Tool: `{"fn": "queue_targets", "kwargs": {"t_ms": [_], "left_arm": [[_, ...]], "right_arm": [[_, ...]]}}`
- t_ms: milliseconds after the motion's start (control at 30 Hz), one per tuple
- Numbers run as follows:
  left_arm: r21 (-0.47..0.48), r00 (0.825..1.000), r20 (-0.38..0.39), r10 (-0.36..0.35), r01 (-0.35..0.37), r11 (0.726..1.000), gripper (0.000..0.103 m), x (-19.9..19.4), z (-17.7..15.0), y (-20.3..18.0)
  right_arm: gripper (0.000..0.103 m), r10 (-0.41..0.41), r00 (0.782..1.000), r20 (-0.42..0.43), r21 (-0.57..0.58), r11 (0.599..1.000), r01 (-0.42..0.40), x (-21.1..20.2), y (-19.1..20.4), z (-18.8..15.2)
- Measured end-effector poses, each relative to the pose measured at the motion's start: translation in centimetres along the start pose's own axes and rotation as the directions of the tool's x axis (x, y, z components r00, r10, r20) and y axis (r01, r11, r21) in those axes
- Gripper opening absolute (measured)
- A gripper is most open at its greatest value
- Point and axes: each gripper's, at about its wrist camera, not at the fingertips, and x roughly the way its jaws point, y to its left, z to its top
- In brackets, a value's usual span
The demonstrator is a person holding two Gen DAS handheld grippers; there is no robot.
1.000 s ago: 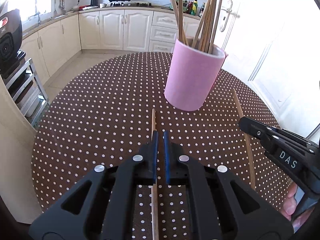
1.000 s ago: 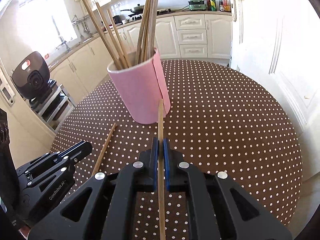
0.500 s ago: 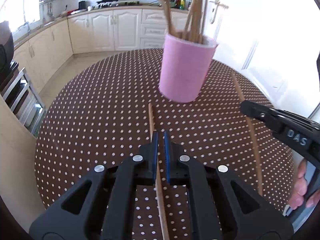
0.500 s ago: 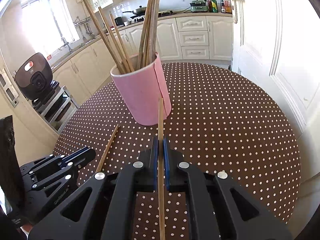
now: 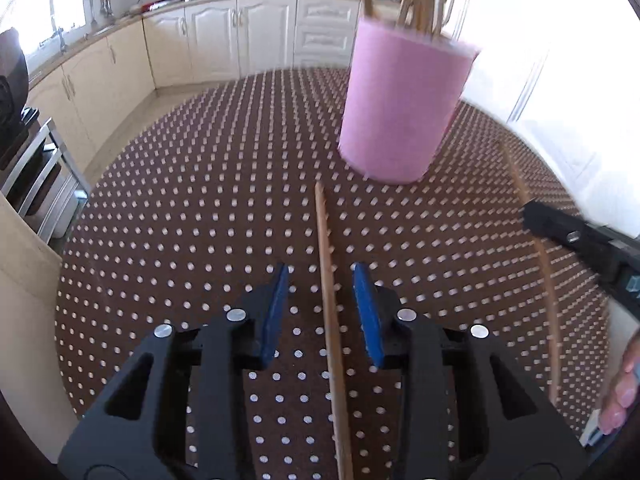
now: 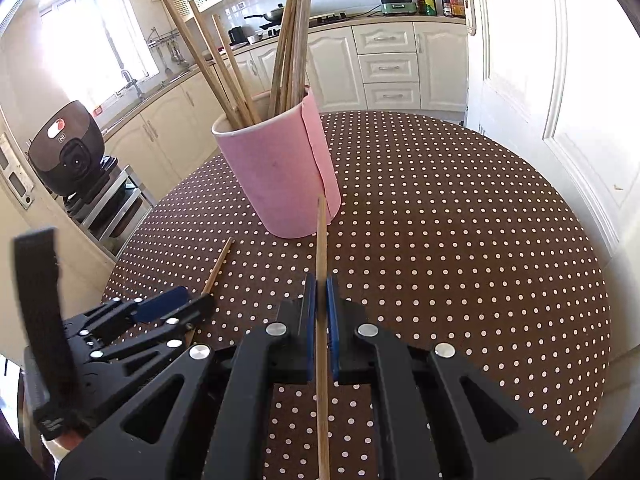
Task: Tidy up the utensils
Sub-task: 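Lift both held chopsticks and carry them toward the pink cup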
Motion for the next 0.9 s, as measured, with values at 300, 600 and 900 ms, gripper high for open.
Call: {"fn": "queue_targets", "kwargs": {"t_ms": [300,600,900], "left_arm": [[-0.007,0.999,0.04,-0.014,0.014,1.0,0.006,-1.1,0.7,-0.5],[-0.032,0.991,0.132,-0.013,0.017,0.999,0.006,-4.2,2.0,-0.1],[-0.043,0.975,0.22,0.001,0.009,0.999,0.006,-7.3,3.1,-0.5]], "right_arm": [[0.004,0.007,1.0,-0.007,0.005,1.0,-0.007,0.1,0.1,0.2],[0.004,0.012,0.999,0.032,0.008,1.0,-0.012,-0.8,0.3,0.9],[0.004,0.022,0.993,0.116,0.011,1.0,-0.023,-2.9,0.4,2.6]]}}
